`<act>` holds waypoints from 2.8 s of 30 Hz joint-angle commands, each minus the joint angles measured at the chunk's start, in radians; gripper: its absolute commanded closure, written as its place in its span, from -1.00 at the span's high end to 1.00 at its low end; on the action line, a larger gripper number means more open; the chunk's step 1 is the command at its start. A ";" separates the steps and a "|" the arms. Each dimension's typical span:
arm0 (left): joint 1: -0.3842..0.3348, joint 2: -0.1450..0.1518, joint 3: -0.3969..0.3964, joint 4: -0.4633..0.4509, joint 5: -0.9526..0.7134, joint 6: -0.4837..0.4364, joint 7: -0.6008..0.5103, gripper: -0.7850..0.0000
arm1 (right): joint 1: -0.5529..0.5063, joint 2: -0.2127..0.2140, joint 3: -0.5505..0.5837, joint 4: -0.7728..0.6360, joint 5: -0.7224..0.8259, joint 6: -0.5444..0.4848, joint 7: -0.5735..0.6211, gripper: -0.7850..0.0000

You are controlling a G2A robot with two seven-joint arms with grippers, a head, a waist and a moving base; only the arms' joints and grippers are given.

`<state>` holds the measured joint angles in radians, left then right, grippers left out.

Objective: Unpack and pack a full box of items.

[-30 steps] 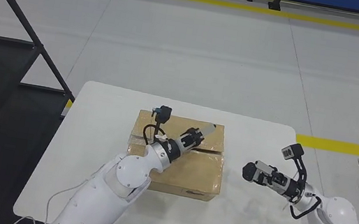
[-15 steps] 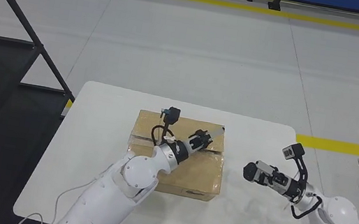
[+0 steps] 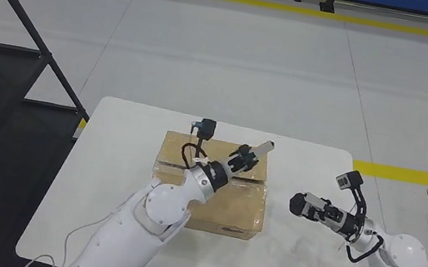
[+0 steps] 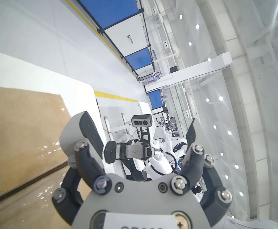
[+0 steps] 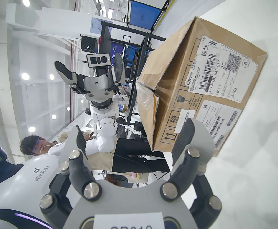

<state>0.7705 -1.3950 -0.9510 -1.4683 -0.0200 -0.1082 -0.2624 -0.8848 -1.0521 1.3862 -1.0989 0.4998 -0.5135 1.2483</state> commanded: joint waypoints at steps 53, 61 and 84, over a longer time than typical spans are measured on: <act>0.564 0.131 -0.745 -0.325 -0.217 -0.087 -0.207 1.00 | 0.261 -0.117 -0.442 -0.093 -0.179 0.344 -0.345 1.00; 0.563 0.136 -0.748 -0.317 -0.225 -0.088 -0.206 1.00 | 0.277 -0.131 -0.457 -0.075 -0.189 0.386 -0.375 1.00; 0.600 0.149 -0.792 -0.255 -0.294 -0.130 -0.214 1.00 | 0.407 -0.256 -0.652 0.008 -0.149 0.468 -0.497 1.00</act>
<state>1.3665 -1.2465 -1.7379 -1.7248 -0.3066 -0.2342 -0.4744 -0.4861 -1.3003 0.7447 -1.0983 0.3480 -0.0499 0.7577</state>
